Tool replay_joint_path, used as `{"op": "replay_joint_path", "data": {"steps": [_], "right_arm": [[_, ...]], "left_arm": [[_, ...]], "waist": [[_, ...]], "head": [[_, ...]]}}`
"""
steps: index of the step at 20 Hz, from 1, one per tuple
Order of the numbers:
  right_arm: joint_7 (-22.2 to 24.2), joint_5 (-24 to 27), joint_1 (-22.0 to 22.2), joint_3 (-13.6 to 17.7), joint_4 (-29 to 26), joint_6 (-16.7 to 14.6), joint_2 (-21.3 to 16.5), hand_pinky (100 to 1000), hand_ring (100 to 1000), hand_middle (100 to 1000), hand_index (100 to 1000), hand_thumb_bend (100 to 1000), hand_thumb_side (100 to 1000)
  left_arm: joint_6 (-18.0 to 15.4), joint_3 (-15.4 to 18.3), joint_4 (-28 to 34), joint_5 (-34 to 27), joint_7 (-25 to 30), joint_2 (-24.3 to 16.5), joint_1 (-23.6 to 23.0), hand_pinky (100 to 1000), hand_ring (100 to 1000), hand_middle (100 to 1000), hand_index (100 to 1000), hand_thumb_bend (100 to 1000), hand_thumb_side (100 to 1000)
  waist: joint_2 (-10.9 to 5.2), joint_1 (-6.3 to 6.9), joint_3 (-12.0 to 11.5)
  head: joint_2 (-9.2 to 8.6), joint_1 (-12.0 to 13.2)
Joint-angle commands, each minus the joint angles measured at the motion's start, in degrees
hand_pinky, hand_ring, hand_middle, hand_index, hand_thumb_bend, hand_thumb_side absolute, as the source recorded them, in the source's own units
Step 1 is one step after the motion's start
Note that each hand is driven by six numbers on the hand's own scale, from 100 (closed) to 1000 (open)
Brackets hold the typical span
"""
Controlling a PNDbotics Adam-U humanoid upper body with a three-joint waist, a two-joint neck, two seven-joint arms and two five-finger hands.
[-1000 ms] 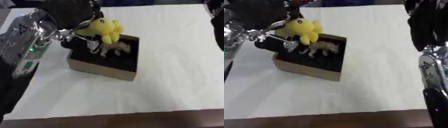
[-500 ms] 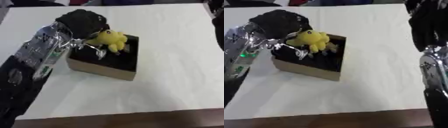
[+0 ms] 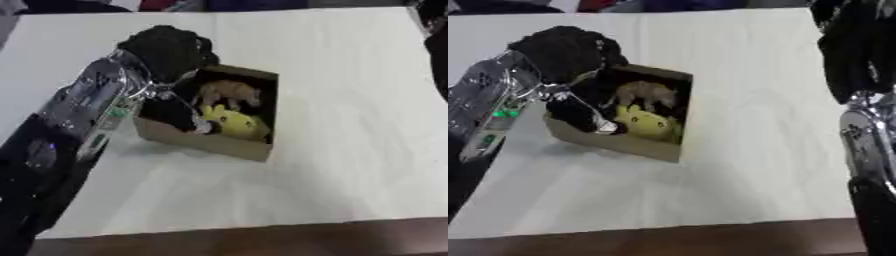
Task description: Pick up objects on the table and place them in the box.
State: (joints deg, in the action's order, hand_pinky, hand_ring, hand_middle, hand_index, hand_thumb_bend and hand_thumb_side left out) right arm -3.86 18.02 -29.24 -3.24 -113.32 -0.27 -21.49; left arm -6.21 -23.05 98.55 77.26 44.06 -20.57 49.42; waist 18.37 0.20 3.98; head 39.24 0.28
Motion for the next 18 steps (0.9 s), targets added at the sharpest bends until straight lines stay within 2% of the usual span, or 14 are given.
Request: {"op": "replay_joint_path", "data": {"steps": [1, 2, 4, 6, 7, 9, 13, 14, 17, 18], "right_arm": [[-0.18, 0.07, -0.59, 0.29, -1.27, -0.13, -0.49, 986, 828, 627, 961, 100, 987], [-0.19, 0.07, -0.57, 0.3, -1.27, -0.14, -0.47, 986, 828, 627, 961, 100, 986], [-0.24, 0.07, -0.56, 0.33, -1.27, -0.16, -0.39, 986, 828, 627, 961, 100, 985], [-0.27, 0.09, -0.57, 0.34, -1.27, -0.18, -0.26, 985, 828, 627, 960, 100, 983], [-0.29, 0.11, -0.62, 0.35, -1.27, -0.21, -0.16, 985, 828, 627, 960, 100, 979], [-0.4, 0.17, -0.77, 0.43, -1.27, -0.38, -0.04, 984, 828, 628, 959, 100, 974], [-0.56, 0.28, -0.86, 0.52, -1.27, -0.63, 0.37, 983, 828, 629, 958, 100, 968], [-0.62, 0.31, -0.91, 0.58, -1.27, -0.71, 0.5, 982, 828, 629, 957, 100, 965], [-0.82, 0.37, -1.06, 0.78, -1.27, -1.06, 0.84, 981, 828, 630, 956, 100, 958], [-0.89, 0.4, -1.12, 0.85, -1.27, -1.19, 0.91, 980, 828, 631, 956, 100, 954]], "left_arm": [[-0.23, 0.79, 1.35, 0.95, 0.81, -0.22, 0.57, 784, 900, 845, 916, 863, 852], [-0.21, 0.94, 1.66, 0.92, 0.82, -0.22, 0.55, 780, 899, 844, 916, 868, 859], [0.17, 1.46, 2.63, 0.73, 0.39, -0.25, 0.56, 766, 893, 839, 910, 949, 914], [0.99, 2.17, 3.93, 0.37, -0.61, -0.32, 0.53, 745, 887, 835, 905, 958, 956], [1.7, 2.76, 4.89, 0.08, -1.53, -0.37, 0.48, 730, 882, 832, 901, 930, 977], [3.84, 4.27, 7.2, -0.69, -4.38, -0.51, 0.25, 694, 871, 826, 896, 784, 1000], [10.88, 8.16, 11.7, -4.35, -12.93, -0.84, -0.65, 587, 834, 806, 887, 673, 1000], [13.18, 9.25, 12.71, -6.23, -15.33, -0.92, -1.23, 558, 821, 796, 880, 616, 1000], [20.6, 12.26, 15.18, -14.61, -23.16, -1.1, -4.53, 475, 780, 766, 869, 520, 1000], [23.07, 13.46, 15.62, -17.87, -26.43, -0.99, -6.0, 457, 771, 760, 869, 457, 1000]], "waist": [[-1.24, -0.2, -0.09], [-1.27, -0.24, -0.12], [-1.35, -0.31, -0.21], [-1.46, -0.51, -0.33], [-1.54, -0.7, -0.4], [-1.71, -1.04, -0.5], [-2.05, -1.59, -0.64], [-2.14, -1.77, -0.68], [-2.35, -2.26, -0.89], [-2.43, -2.39, -1.08]], "head": [[0.3, 0.31], [0.34, 0.38], [0.36, 0.53], [0.4, 0.57], [0.48, 0.59], [0.68, 0.68], [0.85, 0.24], [0.91, 0.0], [1.47, -0.89], [1.93, -1.27]]}}
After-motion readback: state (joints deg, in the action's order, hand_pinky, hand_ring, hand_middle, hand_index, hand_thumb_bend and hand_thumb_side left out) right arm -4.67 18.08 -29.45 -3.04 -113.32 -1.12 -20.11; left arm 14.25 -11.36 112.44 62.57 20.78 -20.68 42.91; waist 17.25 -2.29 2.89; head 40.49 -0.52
